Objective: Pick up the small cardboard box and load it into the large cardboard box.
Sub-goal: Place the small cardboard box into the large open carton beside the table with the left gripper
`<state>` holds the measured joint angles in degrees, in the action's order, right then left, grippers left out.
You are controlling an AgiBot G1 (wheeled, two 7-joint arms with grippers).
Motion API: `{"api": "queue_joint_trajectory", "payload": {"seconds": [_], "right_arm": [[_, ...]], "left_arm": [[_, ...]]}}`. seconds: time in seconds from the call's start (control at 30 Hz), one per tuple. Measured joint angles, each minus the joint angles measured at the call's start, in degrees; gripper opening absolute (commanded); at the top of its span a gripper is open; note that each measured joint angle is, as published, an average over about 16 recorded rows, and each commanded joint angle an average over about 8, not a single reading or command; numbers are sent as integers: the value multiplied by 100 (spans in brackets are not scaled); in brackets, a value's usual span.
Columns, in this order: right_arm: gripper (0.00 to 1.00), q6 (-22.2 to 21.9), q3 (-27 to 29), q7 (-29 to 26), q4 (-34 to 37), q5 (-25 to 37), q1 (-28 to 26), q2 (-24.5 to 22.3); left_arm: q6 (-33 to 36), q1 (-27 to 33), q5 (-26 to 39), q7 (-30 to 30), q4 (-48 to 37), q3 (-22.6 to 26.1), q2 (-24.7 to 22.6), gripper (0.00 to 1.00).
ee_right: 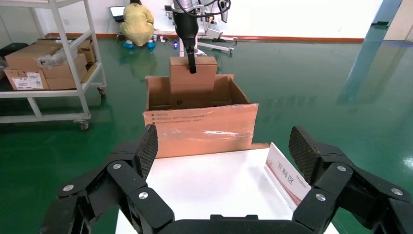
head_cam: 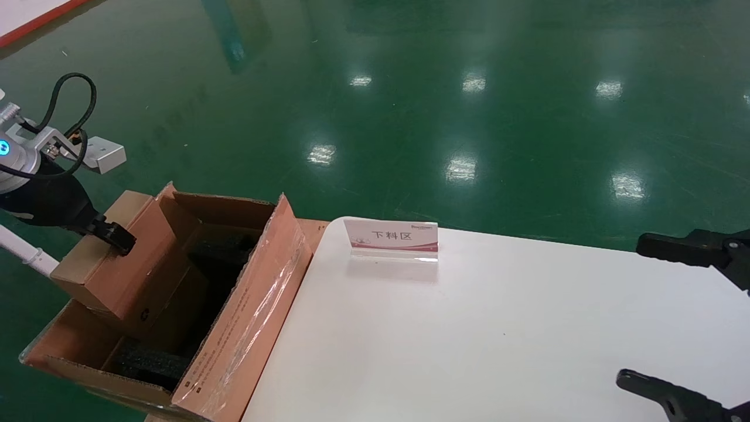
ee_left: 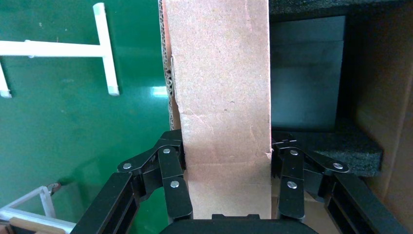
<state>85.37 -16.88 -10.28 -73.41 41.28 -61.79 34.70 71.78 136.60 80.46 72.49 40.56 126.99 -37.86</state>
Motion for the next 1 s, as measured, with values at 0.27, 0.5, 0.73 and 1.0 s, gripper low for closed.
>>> {"api": "queue_joint_trajectory", "payload": {"seconds": [0.27,0.5,0.73,1.0], "right_arm": [[100,-1,-3,1,0,-2,-1,-1],[100,-2,-5,2,0,-3,-1,-2],[100,-3,-7,4,0,-5,-2,-3],[100,-4,-10,5,0,-7,-2,-4]], "left_arm": [[-201,-109,101,194,142,50,34,0],[-312,-209,171,345,280,99,63,0],[-426,-345,237,512,387,151,67,0],[-608,-578,278,663,378,192,5,0]]}}
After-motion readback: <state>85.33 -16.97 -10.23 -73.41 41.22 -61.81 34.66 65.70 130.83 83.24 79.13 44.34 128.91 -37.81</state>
